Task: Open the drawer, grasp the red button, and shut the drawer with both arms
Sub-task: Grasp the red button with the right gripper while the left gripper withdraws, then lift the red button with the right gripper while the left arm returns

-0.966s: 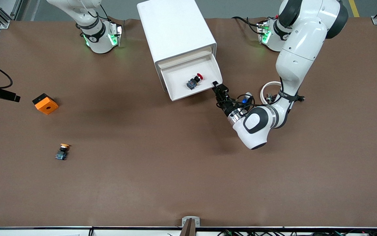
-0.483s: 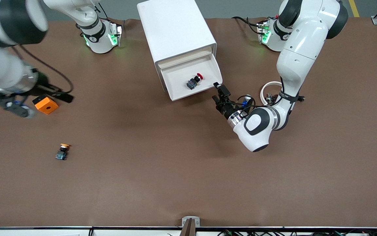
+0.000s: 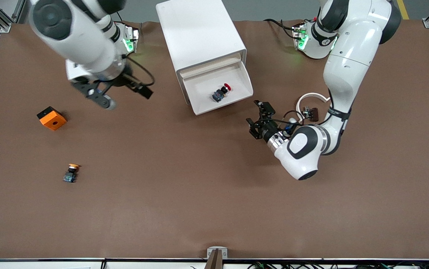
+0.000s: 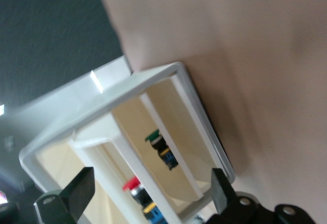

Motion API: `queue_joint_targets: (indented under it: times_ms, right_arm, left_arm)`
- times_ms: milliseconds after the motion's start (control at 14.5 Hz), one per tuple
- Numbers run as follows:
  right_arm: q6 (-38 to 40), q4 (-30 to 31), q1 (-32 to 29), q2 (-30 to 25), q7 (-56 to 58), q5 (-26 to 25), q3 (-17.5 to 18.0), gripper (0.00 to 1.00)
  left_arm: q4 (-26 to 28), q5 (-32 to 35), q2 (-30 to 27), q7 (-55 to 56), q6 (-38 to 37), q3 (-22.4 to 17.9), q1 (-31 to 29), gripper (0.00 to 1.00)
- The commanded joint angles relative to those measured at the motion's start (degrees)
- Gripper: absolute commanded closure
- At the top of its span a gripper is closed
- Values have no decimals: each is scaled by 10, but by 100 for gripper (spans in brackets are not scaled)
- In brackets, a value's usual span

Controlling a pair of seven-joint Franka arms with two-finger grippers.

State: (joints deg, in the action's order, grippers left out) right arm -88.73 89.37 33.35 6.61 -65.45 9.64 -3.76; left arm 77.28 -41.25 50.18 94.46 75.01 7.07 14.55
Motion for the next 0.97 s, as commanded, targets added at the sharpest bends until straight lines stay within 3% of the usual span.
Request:
queue_joint_targets:
  times_ms: [0, 207, 414, 690, 897]
  right_arm:
    - [-40, 15, 66, 4, -74, 11, -10, 0]
    - [-88, 14, 138, 43, -147, -1, -11, 0]
    - [-143, 6, 196, 100, -212, -39, -10, 0]
    - [-178, 5, 225, 134, -219, -44, -10, 0]
    - [-178, -2, 235, 152, -219, -45, -11, 0]
  left_arm:
    - [-2, 60, -25, -153, -7, -1, -1, 0]
    - [-5, 128, -29, -315, -4, -1, -11, 0]
    - [-19, 175, -30, -456, 56, -41, -11, 0]
    - [-31, 179, -53, -546, 165, -97, -11, 0]
    - [-55, 181, -68, -560, 185, -144, -8, 0]
